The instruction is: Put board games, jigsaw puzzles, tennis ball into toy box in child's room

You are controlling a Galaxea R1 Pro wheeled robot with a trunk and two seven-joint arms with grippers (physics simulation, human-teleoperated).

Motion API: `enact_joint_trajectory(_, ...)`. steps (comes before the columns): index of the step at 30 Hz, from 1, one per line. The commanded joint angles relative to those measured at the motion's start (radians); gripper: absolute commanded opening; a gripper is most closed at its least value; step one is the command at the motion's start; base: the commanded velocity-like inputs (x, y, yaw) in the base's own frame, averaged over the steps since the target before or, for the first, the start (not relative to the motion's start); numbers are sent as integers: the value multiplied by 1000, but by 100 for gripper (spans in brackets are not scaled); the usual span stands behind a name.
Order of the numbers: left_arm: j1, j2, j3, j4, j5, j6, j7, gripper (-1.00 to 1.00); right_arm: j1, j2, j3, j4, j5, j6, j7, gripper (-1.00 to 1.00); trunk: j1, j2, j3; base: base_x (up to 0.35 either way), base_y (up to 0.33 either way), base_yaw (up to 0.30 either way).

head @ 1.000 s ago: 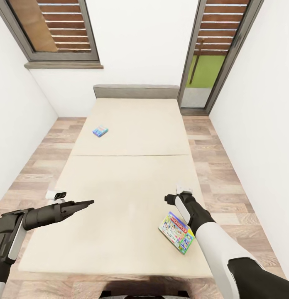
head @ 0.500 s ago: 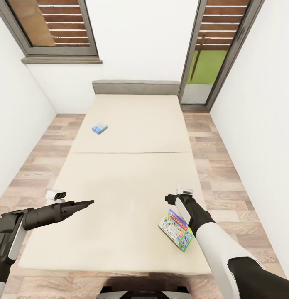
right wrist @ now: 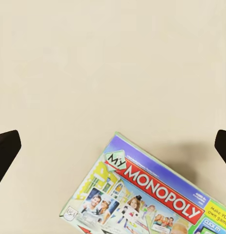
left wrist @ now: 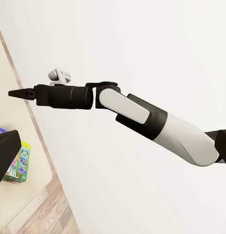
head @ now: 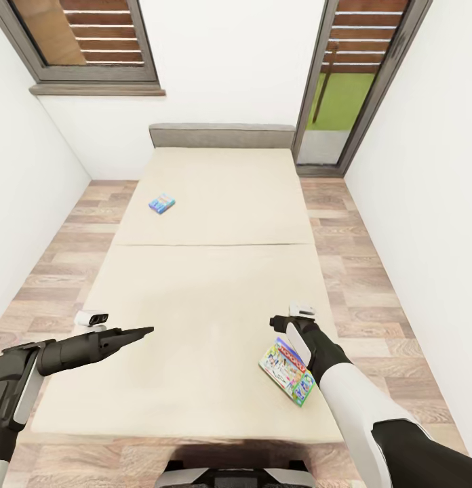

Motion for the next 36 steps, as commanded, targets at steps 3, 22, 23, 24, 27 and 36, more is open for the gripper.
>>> enact_joint_trajectory(3, 0, 0, 0, 0, 0, 11, -4, 100, 0, -1, 5, -1, -11, 0, -9, 100, 0, -2, -6, 0, 0, 0)
enact_joint_trajectory(22, 0, 0, 0, 0, 0, 11, -4, 100, 0, -1, 6, -1, -9, -6, -8, 100, 0, -2, -38, 0, 0, 0)
enact_joint_trajectory(23, 0, 0, 0, 0, 0, 11, -4, 100, 0, 0, 6, -1, -9, -6, -8, 100, 0, -2, -39, 0, 0, 0)
enact_joint_trajectory(24, 0, 0, 0, 0, 0, 11, -4, 100, 0, 0, 6, -1, -9, -7, -8, 100, 0, -2, -41, 0, 0, 0)
enact_joint_trajectory(27, 0, 0, 0, 0, 0, 11, -4, 100, 0, 0, 7, -1, -8, -7, -8, 100, 0, -2, -46, 0, 0, 0)
enact_joint_trajectory(36, 32, 9, 1, -73, 40, 22, -4, 100, 0, 1, 7, -1, -6, -8, -8, 100, 0, -2, -61, 0, 0, 0)
